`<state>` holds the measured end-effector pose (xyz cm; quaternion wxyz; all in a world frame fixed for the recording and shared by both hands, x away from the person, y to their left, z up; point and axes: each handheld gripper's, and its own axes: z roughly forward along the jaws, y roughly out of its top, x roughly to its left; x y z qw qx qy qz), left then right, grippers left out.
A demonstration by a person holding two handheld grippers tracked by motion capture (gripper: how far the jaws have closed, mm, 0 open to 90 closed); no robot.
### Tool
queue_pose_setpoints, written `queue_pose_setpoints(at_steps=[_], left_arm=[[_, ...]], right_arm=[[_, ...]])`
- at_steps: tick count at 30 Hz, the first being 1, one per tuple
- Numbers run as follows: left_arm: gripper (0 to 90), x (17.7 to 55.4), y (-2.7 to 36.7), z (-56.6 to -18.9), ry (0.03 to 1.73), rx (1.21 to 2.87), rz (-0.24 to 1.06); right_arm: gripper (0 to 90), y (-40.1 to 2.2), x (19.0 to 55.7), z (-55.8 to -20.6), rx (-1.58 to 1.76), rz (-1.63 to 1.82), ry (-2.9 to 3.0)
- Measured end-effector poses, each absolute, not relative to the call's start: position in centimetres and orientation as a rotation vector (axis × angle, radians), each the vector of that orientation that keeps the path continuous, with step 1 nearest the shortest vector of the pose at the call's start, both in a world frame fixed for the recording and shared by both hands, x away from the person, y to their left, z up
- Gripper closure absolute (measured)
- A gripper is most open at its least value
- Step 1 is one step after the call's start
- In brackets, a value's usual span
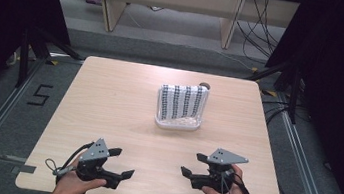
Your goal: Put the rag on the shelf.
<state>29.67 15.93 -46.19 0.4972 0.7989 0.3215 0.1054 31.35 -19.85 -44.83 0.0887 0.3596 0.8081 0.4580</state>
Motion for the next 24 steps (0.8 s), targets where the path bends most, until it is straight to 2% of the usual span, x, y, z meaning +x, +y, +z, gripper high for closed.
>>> queue_pose_setpoints(at_steps=[24], left_arm=[[15.9, 27.9, 14.7, -48.6, 0.759, 2.014, 0.224]], right_arm=[[24.7, -20.8, 28.9, -46.9, 1.044, 1.297, 2.447]])
